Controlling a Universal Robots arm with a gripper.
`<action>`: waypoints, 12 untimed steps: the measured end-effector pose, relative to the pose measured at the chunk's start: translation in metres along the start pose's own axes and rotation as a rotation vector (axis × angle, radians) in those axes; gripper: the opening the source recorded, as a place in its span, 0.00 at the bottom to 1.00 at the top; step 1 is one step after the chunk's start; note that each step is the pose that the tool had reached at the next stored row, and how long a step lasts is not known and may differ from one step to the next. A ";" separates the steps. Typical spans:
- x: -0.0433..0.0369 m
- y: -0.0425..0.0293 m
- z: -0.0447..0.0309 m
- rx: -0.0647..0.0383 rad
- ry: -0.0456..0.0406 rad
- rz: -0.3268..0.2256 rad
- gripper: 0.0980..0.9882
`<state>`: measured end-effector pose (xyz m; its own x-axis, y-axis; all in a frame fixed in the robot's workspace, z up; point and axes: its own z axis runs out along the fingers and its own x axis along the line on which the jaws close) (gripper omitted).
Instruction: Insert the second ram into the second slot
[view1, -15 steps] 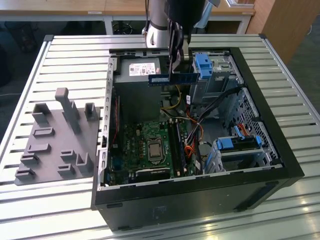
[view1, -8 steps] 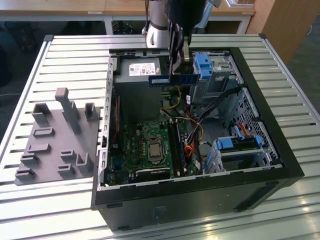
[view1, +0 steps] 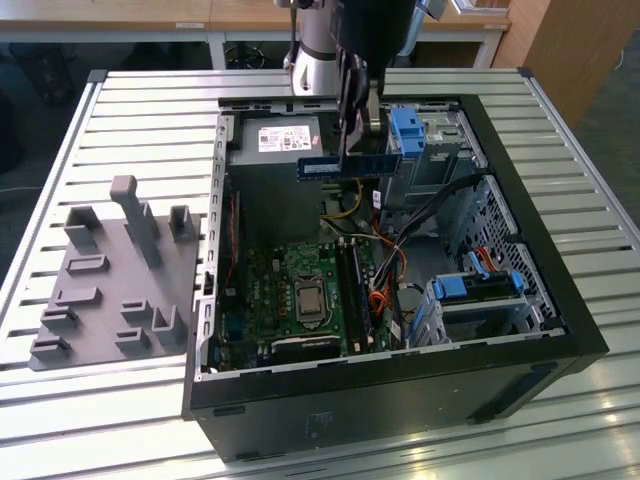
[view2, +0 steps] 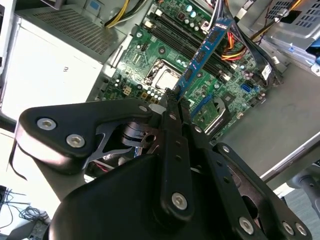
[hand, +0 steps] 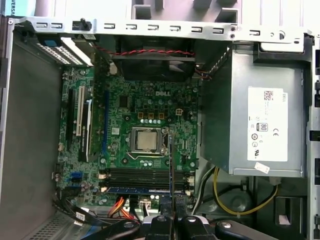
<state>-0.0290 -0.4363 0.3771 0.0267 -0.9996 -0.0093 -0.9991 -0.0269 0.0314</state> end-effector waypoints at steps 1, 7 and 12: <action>0.0010 0.0004 0.0001 0.004 0.0000 0.000 0.04; 0.0085 0.0014 0.0014 0.017 0.0003 0.000 0.04; 0.0115 0.0015 0.0024 0.017 0.0004 0.002 0.04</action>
<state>-0.0302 -0.4478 0.3746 0.0242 -0.9997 -0.0089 -0.9996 -0.0244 0.0140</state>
